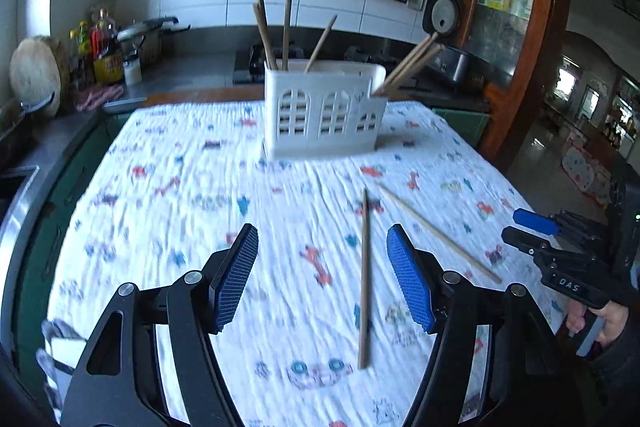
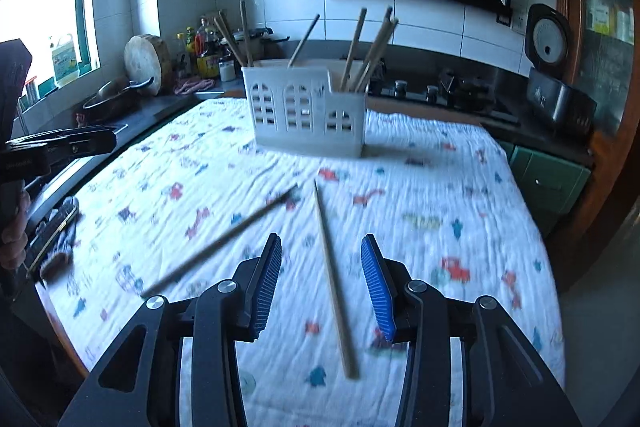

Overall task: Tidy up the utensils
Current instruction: 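Lower the right tool onto a chopstick and close it while the left tool grasps the last one, then lift the chopstick in the right tool over the holder while the left tool carries its own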

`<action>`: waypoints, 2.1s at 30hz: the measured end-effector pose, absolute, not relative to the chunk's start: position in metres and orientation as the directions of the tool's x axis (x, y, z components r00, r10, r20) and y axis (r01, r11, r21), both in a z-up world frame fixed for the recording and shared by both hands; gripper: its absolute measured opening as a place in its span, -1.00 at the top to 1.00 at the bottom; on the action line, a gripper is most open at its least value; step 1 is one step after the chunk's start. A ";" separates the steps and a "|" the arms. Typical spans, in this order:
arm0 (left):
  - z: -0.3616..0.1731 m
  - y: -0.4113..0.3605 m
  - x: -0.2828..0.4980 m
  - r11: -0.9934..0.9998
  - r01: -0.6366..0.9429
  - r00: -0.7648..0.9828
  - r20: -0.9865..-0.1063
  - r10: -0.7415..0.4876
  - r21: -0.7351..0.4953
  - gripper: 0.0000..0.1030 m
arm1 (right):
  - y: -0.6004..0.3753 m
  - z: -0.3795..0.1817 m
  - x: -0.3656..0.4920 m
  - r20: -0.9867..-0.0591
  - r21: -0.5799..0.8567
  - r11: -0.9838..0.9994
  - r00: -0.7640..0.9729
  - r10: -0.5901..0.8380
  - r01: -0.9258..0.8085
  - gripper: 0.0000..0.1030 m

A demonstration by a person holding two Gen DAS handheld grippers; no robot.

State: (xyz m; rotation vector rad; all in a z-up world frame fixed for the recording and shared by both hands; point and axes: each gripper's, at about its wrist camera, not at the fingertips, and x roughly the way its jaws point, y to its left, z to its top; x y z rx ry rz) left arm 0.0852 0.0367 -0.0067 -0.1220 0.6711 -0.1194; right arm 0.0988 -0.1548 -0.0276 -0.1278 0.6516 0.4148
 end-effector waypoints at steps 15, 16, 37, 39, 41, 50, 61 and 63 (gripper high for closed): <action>-0.062 0.034 0.066 0.984 0.054 0.710 -0.687 -0.156 -0.168 -0.29 | -0.160 -0.086 0.105 -0.700 0.003 0.904 0.645 0.307 -0.426 0.59; -0.063 0.034 0.065 0.984 0.056 0.709 -0.687 -0.157 -0.168 -0.29 | -0.160 -0.087 0.106 -0.706 0.008 0.905 0.638 0.307 -0.426 0.61; -0.084 0.006 0.063 0.975 0.156 0.663 -0.716 -0.221 -0.156 0.12 | -0.152 -0.094 0.118 -0.768 -0.050 0.909 0.598 0.229 -0.413 0.84; -0.087 0.003 0.066 0.974 0.167 0.656 -0.720 -0.227 -0.155 0.25 | -0.152 -0.094 0.117 -0.767 -0.052 0.909 0.600 0.229 -0.413 0.86; -0.090 -0.002 0.069 0.970 0.181 0.647 -0.724 -0.241 -0.161 0.32 | -0.152 -0.093 0.116 -0.764 -0.046 0.910 0.602 0.234 -0.412 0.86; -0.106 -0.011 0.091 0.971 0.178 0.619 -0.749 -0.237 -0.161 0.51 | -0.155 -0.065 0.099 -0.707 -0.021 0.910 0.649 0.280 -0.414 0.86; -0.110 -0.016 0.101 0.980 0.149 0.620 -0.760 -0.194 -0.129 0.74 | -0.154 -0.036 0.083 -0.650 -0.013 0.905 0.692 0.315 -0.424 0.86; -0.110 -0.019 0.102 0.985 0.141 0.625 -0.763 -0.165 -0.097 0.88 | -0.153 -0.032 0.083 -0.644 -0.010 0.905 0.695 0.319 -0.425 0.86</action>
